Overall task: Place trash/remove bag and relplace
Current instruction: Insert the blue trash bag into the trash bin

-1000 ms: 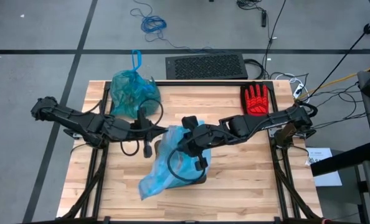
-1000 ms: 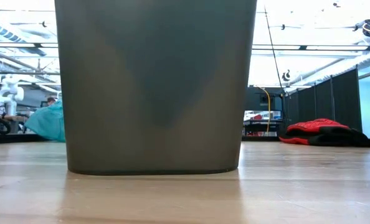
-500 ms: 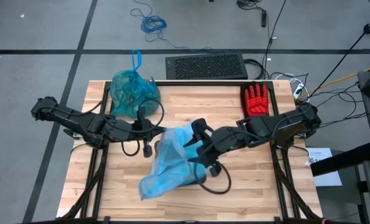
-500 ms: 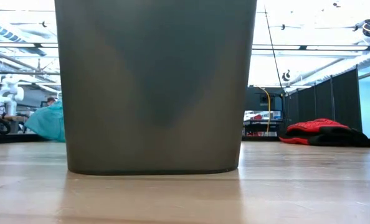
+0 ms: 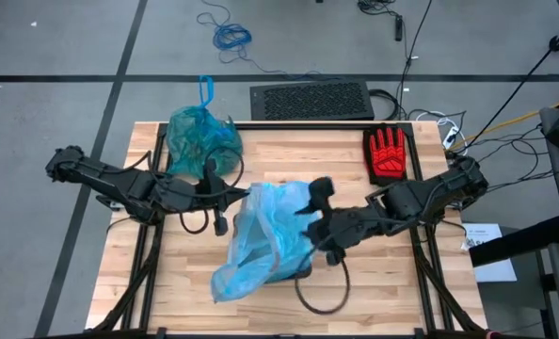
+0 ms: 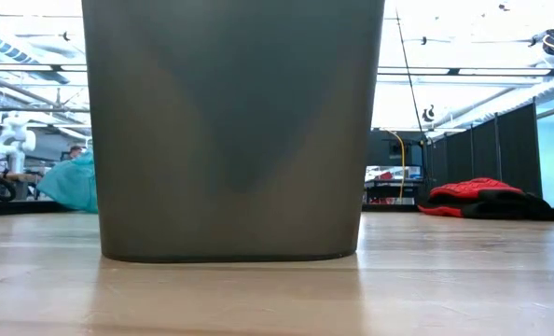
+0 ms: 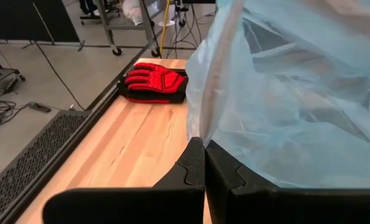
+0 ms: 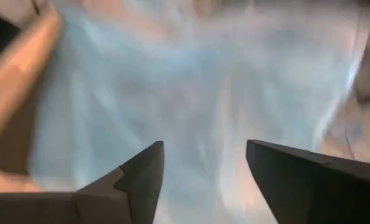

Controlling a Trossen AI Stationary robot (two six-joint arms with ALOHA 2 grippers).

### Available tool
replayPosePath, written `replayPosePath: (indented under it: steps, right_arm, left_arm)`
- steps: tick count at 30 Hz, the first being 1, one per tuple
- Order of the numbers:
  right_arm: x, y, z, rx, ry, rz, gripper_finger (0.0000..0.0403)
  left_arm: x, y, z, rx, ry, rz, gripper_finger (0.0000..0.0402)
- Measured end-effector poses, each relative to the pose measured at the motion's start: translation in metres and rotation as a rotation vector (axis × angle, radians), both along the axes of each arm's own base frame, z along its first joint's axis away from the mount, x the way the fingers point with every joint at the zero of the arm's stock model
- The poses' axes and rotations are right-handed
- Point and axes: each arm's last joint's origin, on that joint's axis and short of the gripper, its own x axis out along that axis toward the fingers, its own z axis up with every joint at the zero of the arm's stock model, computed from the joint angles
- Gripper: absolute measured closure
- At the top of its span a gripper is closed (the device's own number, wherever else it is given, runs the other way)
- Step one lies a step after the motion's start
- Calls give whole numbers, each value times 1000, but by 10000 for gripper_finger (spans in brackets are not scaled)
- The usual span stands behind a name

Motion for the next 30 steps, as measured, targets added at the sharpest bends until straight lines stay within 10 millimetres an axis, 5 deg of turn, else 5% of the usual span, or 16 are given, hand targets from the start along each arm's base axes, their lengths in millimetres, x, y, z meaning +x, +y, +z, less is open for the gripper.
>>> replayPosePath:
  steps: [4,10,19,30]
  right_arm:
    - [-5,-22,-15,-33,122,-231,238]
    - [3,-61,-37,-33,172,-466,388]
    - [25,-53,-32,263,74,-218,402]
    - [44,-31,-30,337,-39,-65,403]
  left_arm:
    - [-1,0,2,-5,-15,-2,401]
    - [-2,-2,3,-6,-26,-14,401]
    - [-13,1,11,-14,-60,-19,402]
    - [-19,3,17,-24,-96,-19,402]
